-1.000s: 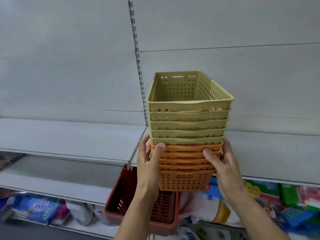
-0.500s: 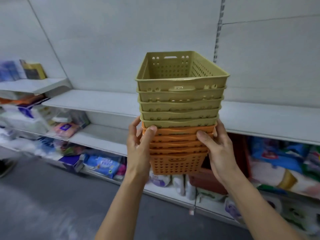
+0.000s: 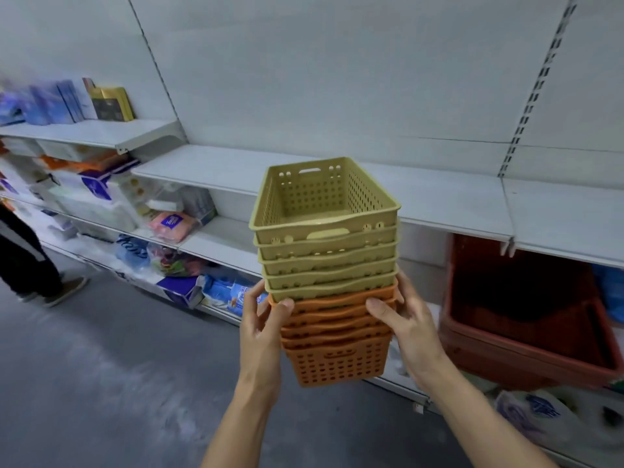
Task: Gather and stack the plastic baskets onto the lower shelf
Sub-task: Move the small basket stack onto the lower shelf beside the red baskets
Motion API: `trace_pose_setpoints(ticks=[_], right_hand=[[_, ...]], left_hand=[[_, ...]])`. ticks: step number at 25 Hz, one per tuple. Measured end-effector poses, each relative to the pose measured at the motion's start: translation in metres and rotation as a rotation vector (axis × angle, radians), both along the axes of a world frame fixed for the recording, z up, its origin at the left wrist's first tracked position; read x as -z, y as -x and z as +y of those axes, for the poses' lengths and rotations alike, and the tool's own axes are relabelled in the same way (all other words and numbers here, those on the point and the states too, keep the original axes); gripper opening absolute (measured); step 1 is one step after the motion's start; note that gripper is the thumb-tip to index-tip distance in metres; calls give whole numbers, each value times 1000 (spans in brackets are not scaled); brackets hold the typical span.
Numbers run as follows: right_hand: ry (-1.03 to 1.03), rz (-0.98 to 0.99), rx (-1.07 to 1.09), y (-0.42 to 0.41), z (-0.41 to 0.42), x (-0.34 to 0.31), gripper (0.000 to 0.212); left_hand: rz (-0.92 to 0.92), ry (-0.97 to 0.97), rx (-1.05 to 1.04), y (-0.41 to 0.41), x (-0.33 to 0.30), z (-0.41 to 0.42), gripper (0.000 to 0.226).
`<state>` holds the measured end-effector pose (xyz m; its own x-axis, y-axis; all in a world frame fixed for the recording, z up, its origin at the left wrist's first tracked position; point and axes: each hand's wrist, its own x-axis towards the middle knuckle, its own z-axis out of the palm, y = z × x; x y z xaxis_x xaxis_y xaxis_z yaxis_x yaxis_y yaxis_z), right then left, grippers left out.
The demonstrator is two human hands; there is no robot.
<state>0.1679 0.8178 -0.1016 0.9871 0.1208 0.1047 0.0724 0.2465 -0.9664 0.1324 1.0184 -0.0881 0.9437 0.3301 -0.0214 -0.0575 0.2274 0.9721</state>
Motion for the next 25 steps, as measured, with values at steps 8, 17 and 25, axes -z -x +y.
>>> trace_pose_setpoints(ticks=[8,17,25], right_hand=[[63,94,24,-39,32,89,80],[126,46,150,-23,49,118,78],[78,140,279,18,54,145,75]], left_hand=[[58,57,25,-45,96,35,60],[55,132,177,-50,139,59,59],[128,99,323,-44,166,63,57]])
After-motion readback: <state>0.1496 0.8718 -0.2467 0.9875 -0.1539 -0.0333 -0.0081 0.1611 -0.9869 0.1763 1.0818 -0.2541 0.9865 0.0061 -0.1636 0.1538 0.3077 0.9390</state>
